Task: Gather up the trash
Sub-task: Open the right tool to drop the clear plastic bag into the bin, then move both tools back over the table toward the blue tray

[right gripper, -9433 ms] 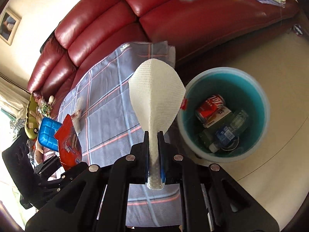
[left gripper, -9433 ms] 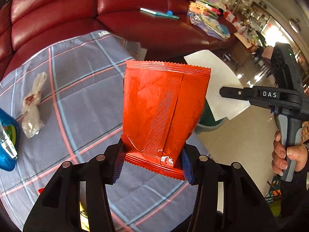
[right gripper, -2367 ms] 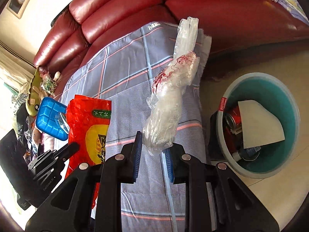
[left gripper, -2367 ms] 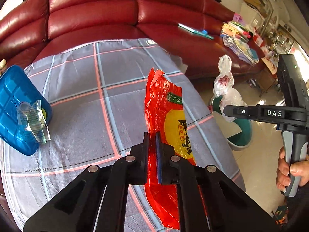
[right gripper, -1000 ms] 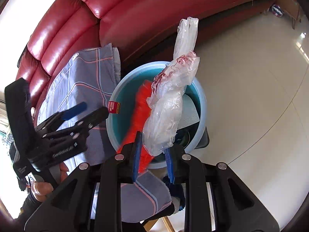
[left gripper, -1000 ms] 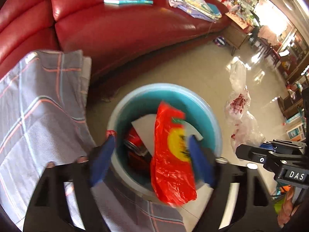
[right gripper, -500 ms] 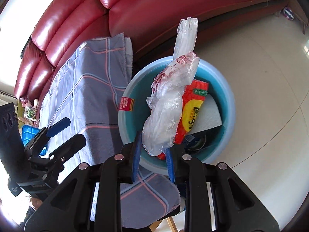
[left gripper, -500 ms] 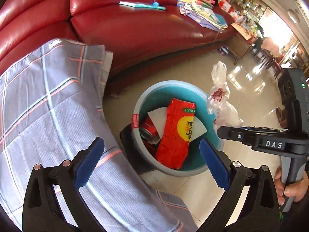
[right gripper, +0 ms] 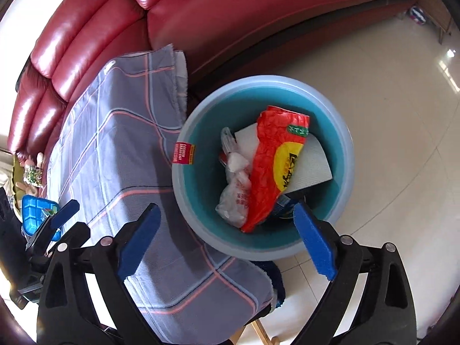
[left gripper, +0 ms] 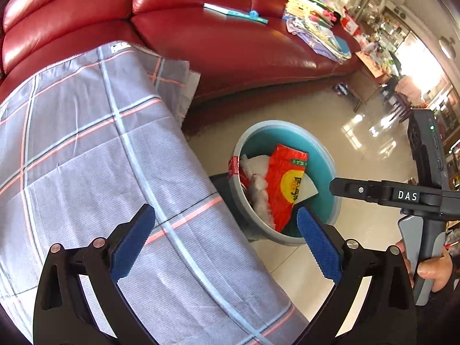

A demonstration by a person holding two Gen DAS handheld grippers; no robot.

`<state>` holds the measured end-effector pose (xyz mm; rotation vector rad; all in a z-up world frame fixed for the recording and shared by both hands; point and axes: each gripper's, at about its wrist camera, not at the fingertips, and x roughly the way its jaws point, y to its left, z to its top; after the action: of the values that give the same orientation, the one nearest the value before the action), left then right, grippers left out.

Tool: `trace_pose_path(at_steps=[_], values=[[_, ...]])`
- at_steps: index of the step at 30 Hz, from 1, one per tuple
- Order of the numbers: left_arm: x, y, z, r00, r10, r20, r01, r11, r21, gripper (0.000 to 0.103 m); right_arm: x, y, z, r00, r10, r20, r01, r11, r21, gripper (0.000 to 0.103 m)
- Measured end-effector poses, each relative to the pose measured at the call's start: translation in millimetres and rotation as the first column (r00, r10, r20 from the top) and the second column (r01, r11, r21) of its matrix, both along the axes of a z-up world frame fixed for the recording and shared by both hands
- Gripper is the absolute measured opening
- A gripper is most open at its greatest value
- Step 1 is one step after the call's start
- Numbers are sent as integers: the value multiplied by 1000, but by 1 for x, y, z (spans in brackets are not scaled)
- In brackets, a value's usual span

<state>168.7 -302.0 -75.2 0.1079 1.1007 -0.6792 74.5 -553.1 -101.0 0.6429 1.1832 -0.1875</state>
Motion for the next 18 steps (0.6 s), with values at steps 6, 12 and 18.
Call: trace_pose_path(at_steps=[6,12,18], values=[[-2,18,0,1000,15,-9,-16,1000,-15,99,-3,8,1,1000,-9,-27,9,1000,-12,89],[-8,40,6,999,42,-8,-42,999,-25,99,-1,26,14,1000,12,-13,-13,1000,-27,89],[-15,80,10,994,106,4,-106,994,-21,99,9,60,22,998,68,0,-68,997,-27,91]])
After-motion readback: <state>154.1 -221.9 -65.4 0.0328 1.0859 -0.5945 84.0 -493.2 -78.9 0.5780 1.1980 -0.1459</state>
